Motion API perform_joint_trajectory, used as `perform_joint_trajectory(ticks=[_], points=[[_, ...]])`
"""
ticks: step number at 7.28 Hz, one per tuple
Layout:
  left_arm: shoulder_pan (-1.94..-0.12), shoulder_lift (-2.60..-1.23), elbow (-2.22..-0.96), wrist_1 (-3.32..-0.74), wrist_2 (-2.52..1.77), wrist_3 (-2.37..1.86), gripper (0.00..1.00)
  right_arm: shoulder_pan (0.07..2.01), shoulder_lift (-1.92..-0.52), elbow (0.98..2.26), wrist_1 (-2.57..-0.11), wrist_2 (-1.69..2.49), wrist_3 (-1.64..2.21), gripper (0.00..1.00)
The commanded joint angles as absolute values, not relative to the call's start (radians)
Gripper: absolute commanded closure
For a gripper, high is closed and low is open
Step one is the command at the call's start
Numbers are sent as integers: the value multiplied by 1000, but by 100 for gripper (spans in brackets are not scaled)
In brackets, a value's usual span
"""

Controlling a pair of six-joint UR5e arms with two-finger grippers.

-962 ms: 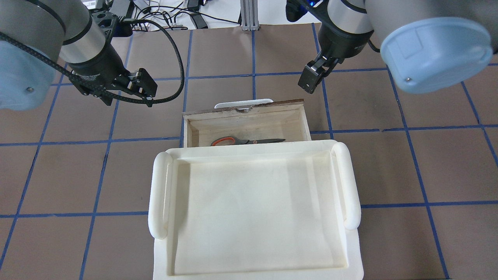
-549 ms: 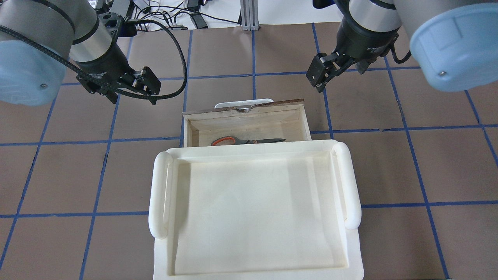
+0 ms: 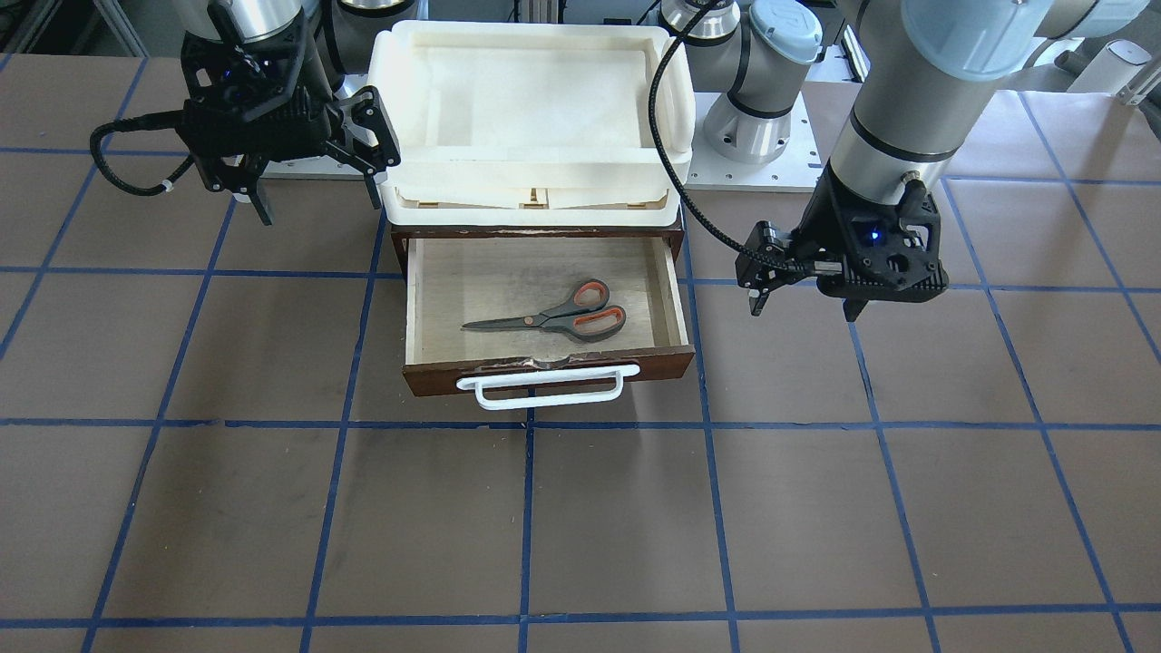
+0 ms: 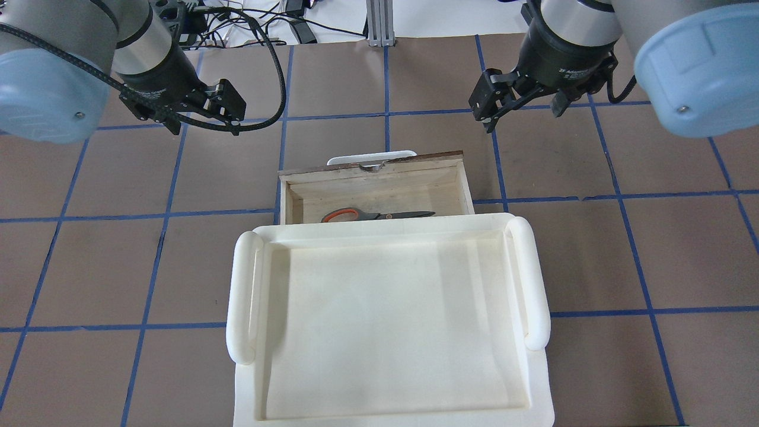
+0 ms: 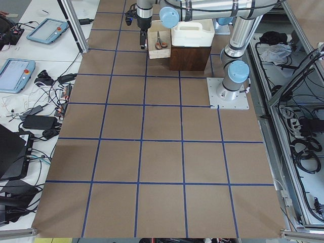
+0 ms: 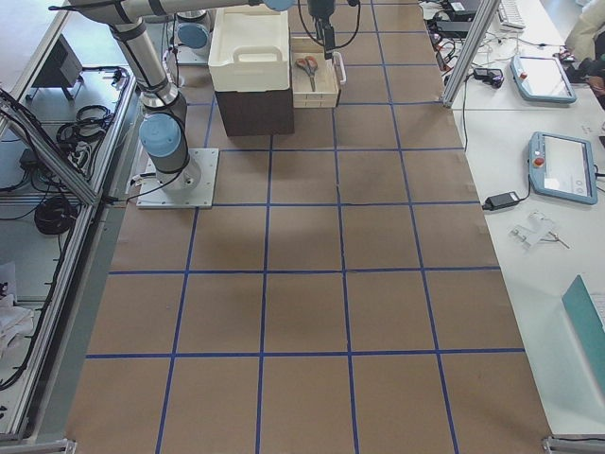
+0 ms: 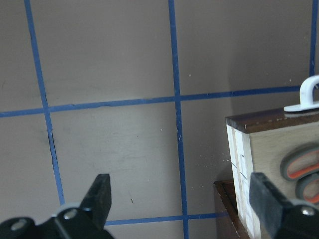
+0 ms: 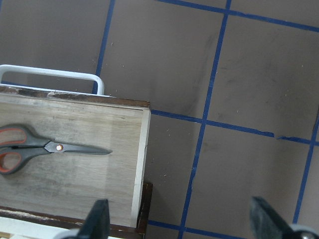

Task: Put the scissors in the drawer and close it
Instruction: 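Move the left gripper over the white drawer handle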

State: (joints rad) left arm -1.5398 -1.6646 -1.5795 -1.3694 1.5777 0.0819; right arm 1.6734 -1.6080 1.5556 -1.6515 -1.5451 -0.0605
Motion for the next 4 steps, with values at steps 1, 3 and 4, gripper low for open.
perform_joint_trajectory(ticks=[1,3,4], points=[[-1549,-1759,-1482,-1361,1578,4,0,1664,-1617,1555,-1651,-1546,58,0],[-1613,-1863,-1463,-1235,1577,-90,0,1661,-1617,1548,-1641,-1546,57,0],[-1655,-1900,-1463,-1212,1578,-145,0,1655,-1612,1543,-1644,-1543,57,0]])
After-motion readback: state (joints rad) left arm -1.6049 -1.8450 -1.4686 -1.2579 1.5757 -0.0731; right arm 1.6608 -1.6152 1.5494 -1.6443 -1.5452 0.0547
